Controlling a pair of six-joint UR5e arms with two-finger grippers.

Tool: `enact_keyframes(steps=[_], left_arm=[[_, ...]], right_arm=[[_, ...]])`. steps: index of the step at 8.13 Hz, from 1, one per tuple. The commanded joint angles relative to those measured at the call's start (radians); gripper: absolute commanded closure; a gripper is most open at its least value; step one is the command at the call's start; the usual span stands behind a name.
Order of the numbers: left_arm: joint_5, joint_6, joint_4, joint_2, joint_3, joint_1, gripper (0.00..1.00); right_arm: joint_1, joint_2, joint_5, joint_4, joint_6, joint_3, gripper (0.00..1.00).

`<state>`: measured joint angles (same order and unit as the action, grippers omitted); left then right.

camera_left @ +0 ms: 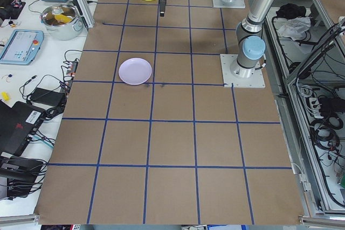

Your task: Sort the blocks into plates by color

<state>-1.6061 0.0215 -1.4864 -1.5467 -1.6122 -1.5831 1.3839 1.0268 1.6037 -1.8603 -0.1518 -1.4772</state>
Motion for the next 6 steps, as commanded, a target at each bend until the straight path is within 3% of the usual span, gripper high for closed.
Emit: enact_keyframes(steps=[1, 3, 4, 6], left_arm=[[0.000, 0.000, 0.000, -0.003, 0.000, 0.000, 0.00], [0.003, 0.000, 0.000, 0.000, 0.000, 0.002, 0.00], [0.000, 0.000, 0.000, 0.003, 0.002, 0.000, 0.00], [0.000, 0.000, 0.000, 0.002, 0.000, 0.000, 0.00]], right_arm=[[-0.006, 0.077, 0.005, 0.042, -0.017, -0.014, 0.00], [-0.011, 0.110, 0.018, 0.078, -0.051, -0.061, 0.00], [-0.022, 0.154, 0.018, 0.078, -0.083, -0.130, 0.00], [-0.098, 0.234, 0.022, -0.062, -0.158, -0.321, 0.00]])
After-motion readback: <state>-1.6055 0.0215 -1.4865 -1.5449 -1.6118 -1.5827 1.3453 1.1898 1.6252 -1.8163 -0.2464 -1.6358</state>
